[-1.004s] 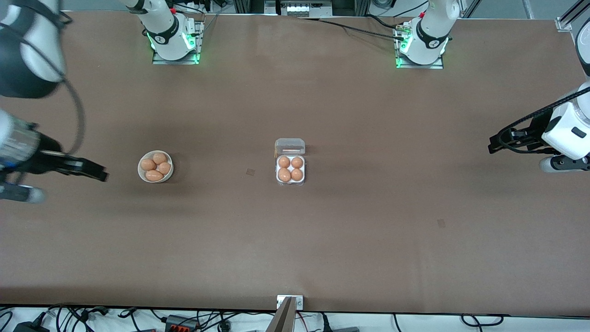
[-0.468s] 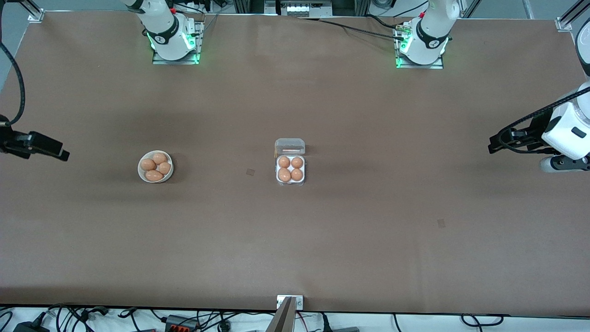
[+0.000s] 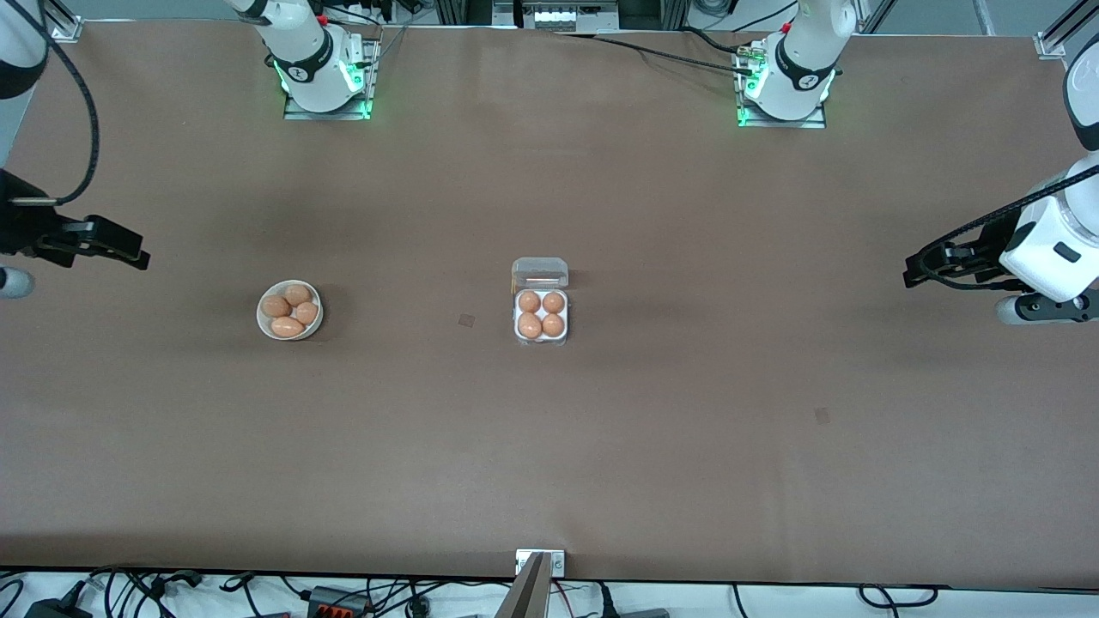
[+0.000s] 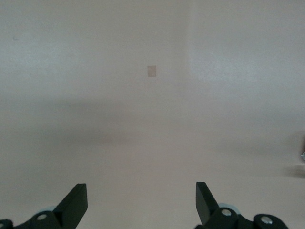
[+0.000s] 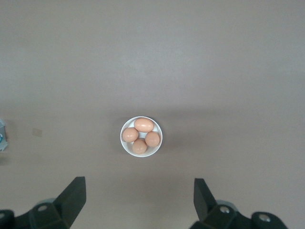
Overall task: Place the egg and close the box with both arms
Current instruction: 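Reach the left gripper toward the open carton lid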
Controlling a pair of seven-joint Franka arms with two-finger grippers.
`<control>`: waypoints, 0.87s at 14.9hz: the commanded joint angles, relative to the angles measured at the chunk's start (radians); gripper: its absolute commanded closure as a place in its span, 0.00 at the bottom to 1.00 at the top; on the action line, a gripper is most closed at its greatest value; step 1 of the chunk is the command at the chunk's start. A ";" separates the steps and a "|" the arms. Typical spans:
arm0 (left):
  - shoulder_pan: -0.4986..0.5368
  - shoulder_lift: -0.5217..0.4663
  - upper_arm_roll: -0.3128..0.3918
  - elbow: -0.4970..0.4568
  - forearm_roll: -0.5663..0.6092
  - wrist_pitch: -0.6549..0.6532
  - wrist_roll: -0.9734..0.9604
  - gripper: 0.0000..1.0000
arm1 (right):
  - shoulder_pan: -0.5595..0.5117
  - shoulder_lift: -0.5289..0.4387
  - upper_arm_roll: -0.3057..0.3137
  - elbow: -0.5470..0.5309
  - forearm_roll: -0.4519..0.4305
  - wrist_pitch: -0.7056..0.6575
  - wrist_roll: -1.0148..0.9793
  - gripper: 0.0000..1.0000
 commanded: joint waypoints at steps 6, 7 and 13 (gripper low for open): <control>0.010 -0.001 -0.001 0.006 -0.013 -0.007 0.049 0.77 | -0.007 -0.100 0.002 -0.140 -0.001 0.063 -0.070 0.00; 0.010 -0.001 -0.001 0.005 -0.015 -0.009 0.047 0.86 | -0.007 -0.094 0.002 -0.125 -0.001 0.058 -0.068 0.00; -0.009 -0.001 -0.004 0.009 -0.042 -0.072 0.036 1.00 | -0.002 -0.097 0.003 -0.115 -0.015 0.052 -0.062 0.00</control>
